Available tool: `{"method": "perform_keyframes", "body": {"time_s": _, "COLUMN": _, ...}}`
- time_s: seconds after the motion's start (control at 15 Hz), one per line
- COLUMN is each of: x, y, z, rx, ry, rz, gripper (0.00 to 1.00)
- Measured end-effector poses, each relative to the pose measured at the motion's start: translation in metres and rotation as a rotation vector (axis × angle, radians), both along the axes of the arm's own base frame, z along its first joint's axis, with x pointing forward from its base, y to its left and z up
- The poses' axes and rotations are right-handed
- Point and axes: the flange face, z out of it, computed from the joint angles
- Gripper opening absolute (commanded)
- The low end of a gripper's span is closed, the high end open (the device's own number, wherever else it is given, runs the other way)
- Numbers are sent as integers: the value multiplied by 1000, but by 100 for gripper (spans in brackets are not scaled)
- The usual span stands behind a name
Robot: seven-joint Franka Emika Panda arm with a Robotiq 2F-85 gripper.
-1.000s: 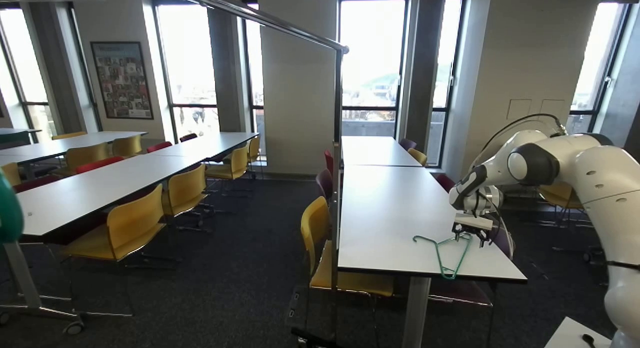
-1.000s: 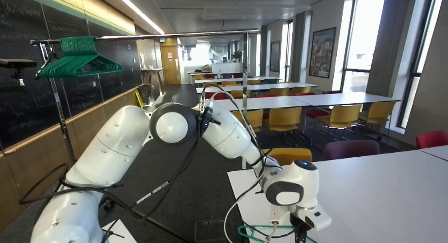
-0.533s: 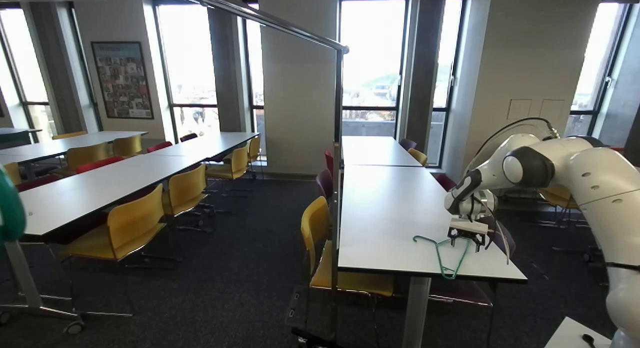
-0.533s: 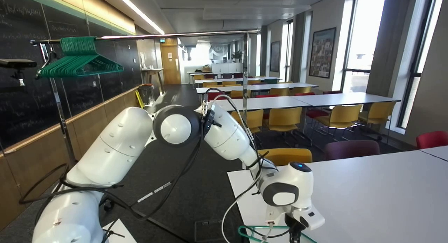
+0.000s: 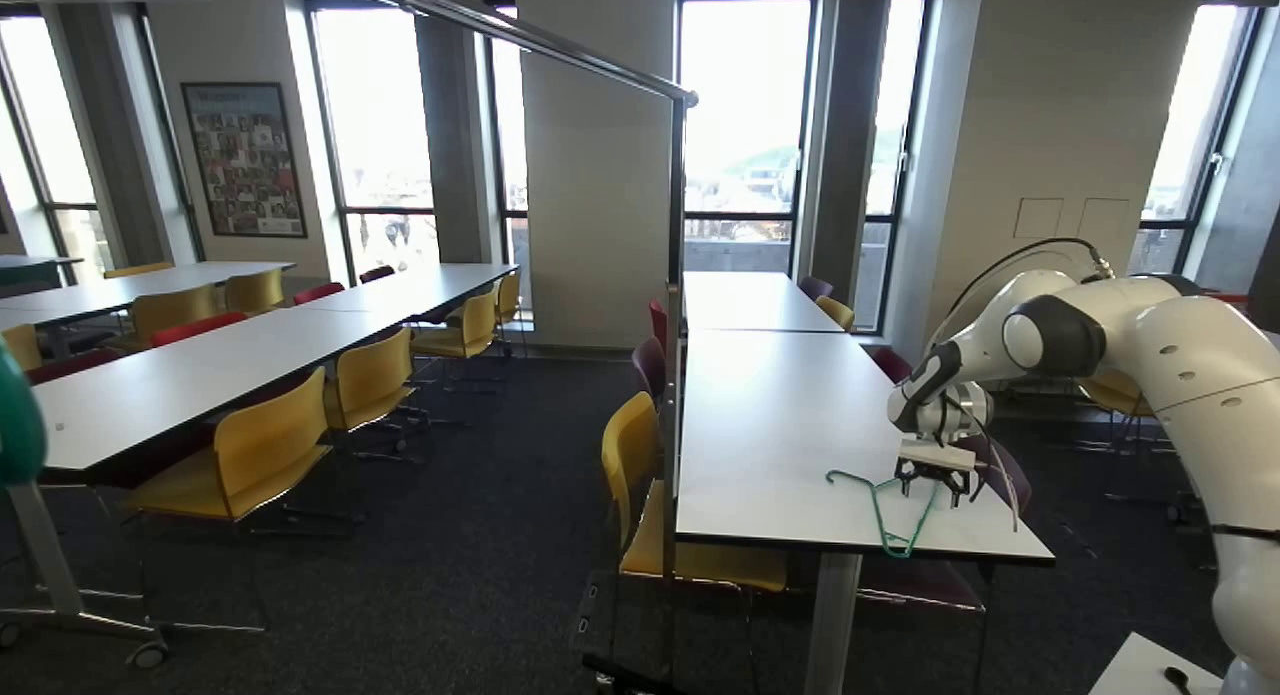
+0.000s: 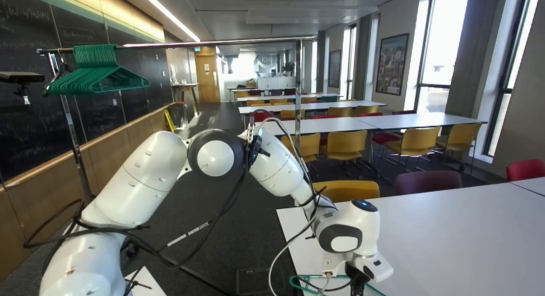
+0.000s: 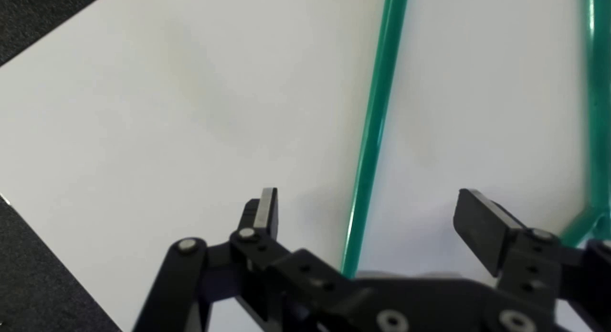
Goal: Hang the coat hanger on the silver rod
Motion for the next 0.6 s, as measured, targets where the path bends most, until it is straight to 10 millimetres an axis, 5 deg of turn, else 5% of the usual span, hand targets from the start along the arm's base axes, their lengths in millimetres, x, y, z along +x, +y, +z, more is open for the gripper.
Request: {"method": "perform_keyframes", "body": {"time_s": 0.6, "x": 2, "y": -4, "z": -3, "rx": -4, "ry": 0, "rz": -1, "gripper": 13}}
